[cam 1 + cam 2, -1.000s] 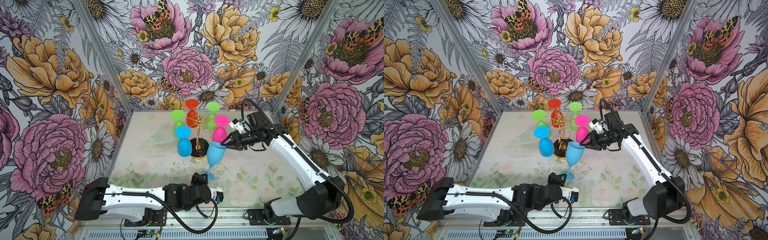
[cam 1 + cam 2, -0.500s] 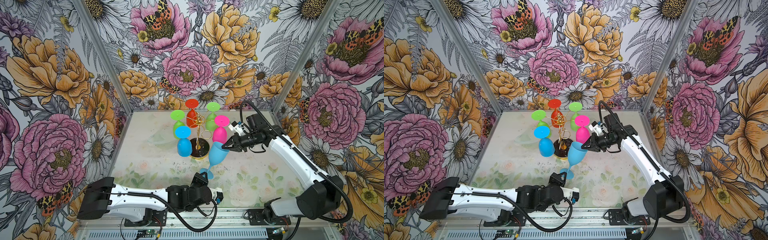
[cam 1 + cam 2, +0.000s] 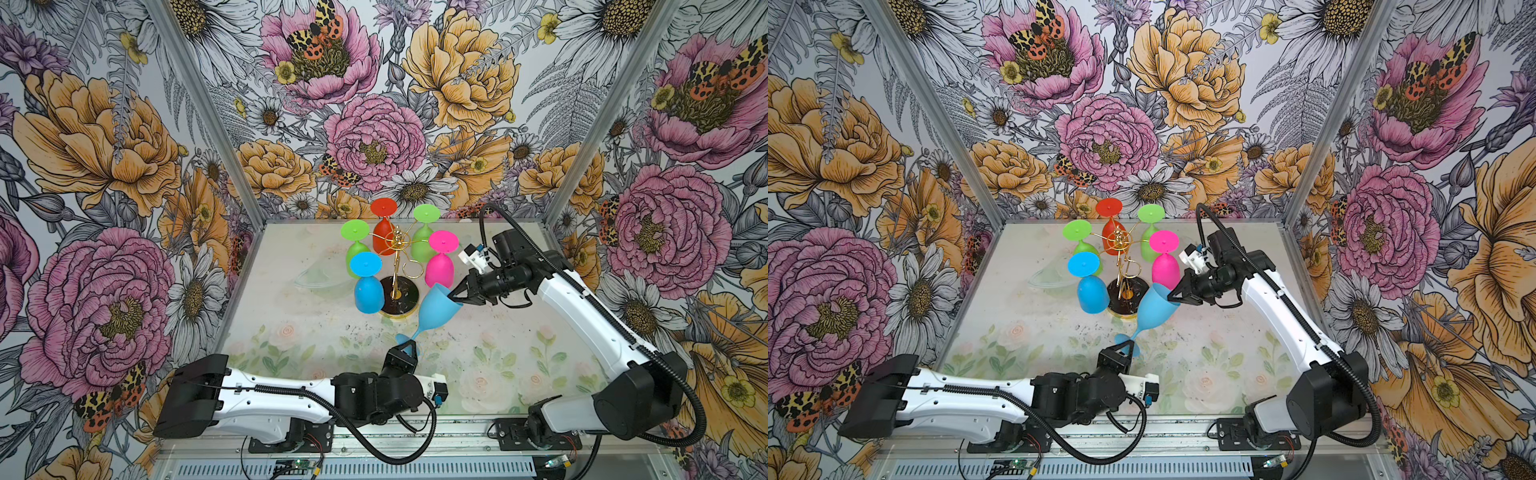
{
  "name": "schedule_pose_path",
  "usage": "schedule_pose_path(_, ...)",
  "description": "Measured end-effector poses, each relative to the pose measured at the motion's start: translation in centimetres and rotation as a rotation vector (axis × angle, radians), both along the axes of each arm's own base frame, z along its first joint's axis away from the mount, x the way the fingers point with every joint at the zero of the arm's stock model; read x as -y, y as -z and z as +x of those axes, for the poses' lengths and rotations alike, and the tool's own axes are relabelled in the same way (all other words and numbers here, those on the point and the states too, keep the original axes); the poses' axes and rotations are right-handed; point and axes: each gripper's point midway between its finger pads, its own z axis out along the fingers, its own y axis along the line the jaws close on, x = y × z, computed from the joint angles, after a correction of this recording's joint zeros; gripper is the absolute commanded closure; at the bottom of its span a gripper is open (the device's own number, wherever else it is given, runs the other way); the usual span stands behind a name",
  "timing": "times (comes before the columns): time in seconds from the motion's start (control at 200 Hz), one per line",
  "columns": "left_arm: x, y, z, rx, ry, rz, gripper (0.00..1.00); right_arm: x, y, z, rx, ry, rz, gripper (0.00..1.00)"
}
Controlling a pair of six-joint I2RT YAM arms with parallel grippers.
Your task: Take the wine glass off the wine glass rack
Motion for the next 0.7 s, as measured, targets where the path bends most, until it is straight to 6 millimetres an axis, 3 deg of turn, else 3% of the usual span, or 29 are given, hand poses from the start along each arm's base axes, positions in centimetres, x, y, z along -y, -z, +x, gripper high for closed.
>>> schedule_pose_path(0.06,0.0,0.1,-0.2,-0.021,-0.007,-0.023,0.39,0.2,-0.1,0.0,0.016,0.005,-0.012,1.00)
schedule_pose_path(0.095,0.1,0.1,-0.4,-0.034,-0.012,-0.039,0.37,0.4,-0.1,0.1,0.026,0.012,-0.021,1.00)
schedule_pose_path(0.36,0.3,-0.5,-2.4,-0.143,-0.015,-0.202,0.30,2.6,-0.5,1.0,0.116,0.082,-0.103,1.00)
schedule_pose_path(0.701,0.0,-5.2,-3.1,-0.345,-0.073,-0.597,0.21,5.1,0.3,2.2,0.198,0.139,-0.256,1.00)
